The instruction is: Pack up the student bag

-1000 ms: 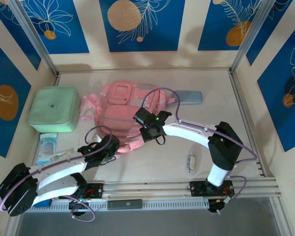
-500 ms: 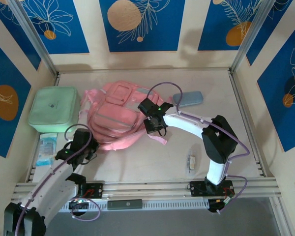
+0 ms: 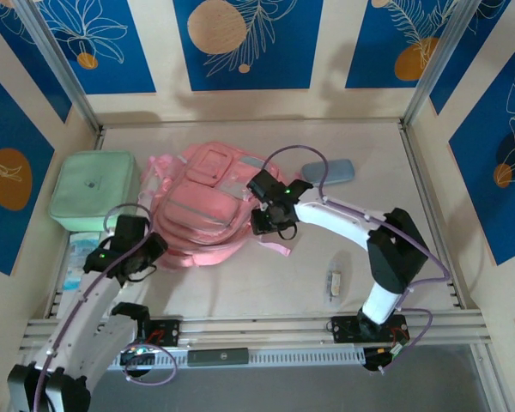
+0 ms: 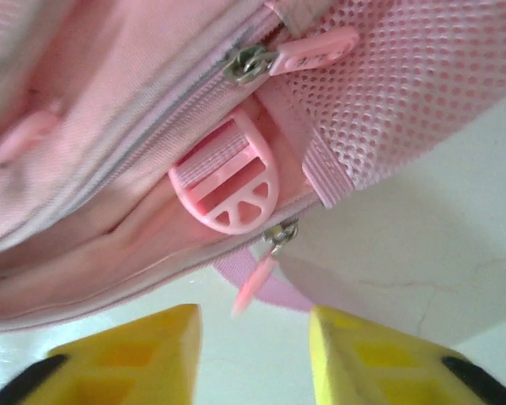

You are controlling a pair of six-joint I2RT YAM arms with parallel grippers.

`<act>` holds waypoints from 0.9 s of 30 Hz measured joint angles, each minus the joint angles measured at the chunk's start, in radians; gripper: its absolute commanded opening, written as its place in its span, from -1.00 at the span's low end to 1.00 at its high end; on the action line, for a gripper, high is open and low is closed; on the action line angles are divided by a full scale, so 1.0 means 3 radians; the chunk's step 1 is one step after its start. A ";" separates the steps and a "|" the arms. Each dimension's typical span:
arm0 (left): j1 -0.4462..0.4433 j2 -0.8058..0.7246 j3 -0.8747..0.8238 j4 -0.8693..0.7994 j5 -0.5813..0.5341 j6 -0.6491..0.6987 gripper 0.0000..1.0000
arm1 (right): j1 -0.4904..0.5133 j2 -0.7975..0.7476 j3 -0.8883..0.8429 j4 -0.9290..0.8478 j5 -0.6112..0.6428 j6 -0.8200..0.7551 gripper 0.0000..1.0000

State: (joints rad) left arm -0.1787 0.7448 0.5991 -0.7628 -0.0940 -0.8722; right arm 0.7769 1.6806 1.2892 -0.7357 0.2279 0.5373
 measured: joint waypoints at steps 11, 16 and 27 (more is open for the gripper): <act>-0.0851 0.0504 0.0322 0.0189 0.0061 -0.0066 0.05 | -0.0612 0.0403 0.0834 -0.0061 -0.0462 0.0164 -0.03; -0.1335 0.0821 0.0334 0.0627 -0.0014 -0.0318 0.05 | -0.0656 0.0821 0.1146 -0.0093 -0.0604 0.0384 -0.07; -0.1472 0.1344 0.0334 0.1241 -0.0041 -0.0507 0.07 | -0.0837 0.1321 0.1502 -0.0210 -0.0726 0.0893 -0.15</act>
State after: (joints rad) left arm -0.6205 1.1481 0.6994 -0.3904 -0.1062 -1.0245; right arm 0.5259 2.0769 1.7397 -0.7986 0.0101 0.8051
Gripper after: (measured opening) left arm 0.529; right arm 0.416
